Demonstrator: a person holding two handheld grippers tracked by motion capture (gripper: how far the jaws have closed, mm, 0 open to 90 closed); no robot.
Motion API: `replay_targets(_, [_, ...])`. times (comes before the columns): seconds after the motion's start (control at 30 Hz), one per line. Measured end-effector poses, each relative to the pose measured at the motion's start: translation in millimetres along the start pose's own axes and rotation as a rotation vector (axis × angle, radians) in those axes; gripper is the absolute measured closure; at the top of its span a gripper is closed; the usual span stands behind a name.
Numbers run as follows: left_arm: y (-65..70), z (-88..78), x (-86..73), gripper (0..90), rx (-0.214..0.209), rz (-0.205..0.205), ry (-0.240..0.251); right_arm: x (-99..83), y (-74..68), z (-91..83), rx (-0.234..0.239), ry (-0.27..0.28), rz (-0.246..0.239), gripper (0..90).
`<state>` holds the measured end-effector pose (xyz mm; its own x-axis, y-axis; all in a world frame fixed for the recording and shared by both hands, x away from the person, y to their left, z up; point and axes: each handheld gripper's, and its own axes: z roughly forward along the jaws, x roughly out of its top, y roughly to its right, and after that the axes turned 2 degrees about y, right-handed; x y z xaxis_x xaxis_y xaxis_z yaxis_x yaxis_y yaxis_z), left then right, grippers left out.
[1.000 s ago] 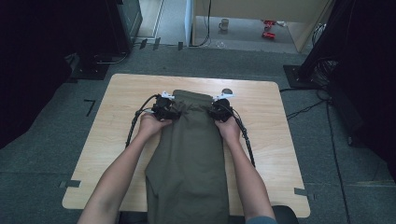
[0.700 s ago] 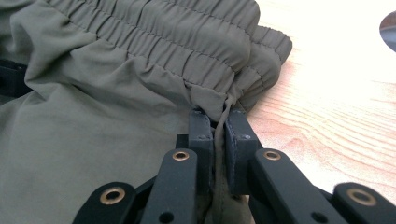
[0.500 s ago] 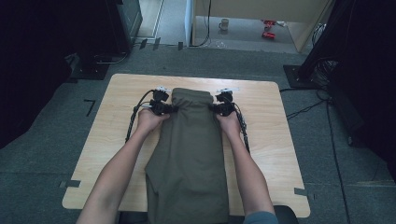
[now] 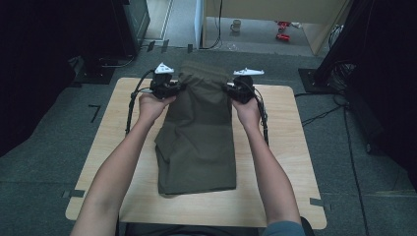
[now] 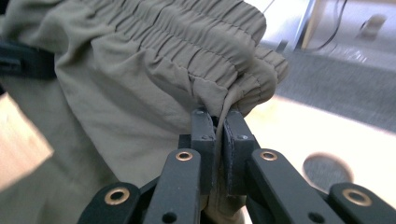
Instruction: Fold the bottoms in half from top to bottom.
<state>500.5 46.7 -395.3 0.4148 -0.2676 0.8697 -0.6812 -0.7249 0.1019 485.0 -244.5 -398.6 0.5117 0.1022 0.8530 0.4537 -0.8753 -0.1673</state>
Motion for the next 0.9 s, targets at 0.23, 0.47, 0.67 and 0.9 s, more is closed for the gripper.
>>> replay_targets(0.23, [13.3, -7.6, -32.5, 80.8, -0.058, -0.012, -0.099, -34.2, -5.1, -4.8, 0.034, -0.093, -0.018, 84.6])
replay_targets(0.47, [27.5, -28.9, -52.3, 80.4, -0.072, 0.0, -0.096, -53.6, -20.8, -21.3, 0.067, -0.098, -0.056, 83.9])
replay_targets(0.67, [45.9, -52.9, -62.1, 79.9, -0.089, 0.037, -0.051, -63.1, -30.7, -41.5, 0.089, -0.077, -0.08, 83.3])
replay_targets(0.9, [75.2, -81.8, -83.9, 79.0, -0.085, 0.081, -0.001, -80.5, -47.0, -72.0, 0.11, -0.045, -0.123, 82.7])
